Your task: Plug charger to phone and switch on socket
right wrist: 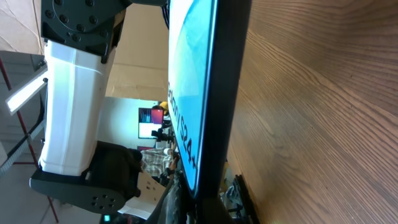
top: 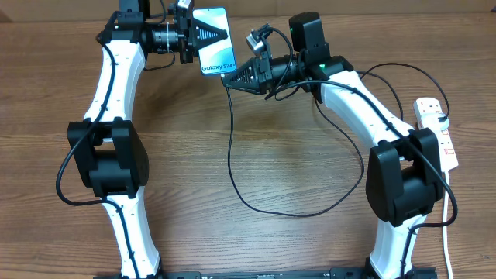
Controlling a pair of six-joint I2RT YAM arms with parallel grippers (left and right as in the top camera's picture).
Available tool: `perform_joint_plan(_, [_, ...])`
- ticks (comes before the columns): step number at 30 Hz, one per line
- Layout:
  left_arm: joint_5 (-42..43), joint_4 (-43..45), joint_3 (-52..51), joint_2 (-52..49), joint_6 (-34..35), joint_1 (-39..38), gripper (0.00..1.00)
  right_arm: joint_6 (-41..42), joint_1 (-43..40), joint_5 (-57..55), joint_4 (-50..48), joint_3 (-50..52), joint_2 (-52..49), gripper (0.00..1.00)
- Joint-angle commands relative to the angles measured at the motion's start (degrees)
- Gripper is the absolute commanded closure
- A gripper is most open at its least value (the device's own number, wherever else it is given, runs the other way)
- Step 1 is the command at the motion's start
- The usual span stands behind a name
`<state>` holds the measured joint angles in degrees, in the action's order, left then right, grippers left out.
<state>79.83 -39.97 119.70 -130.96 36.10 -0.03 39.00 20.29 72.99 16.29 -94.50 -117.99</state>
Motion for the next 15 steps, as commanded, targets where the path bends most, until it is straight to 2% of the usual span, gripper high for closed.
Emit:
perform_joint_plan(1, [2.14,0.15,0.79,0.55,0.37,-0.44,0.96,0.24,0.00,-1.60,-0.87,-1.18,1.88,0.96])
perform_joint_plan(15, [2.27,0.15,0.76,0.55,0.33,-0.44,0.96,0.26,0.07,-2.86,-1.31,-1.18,1.88,0.96])
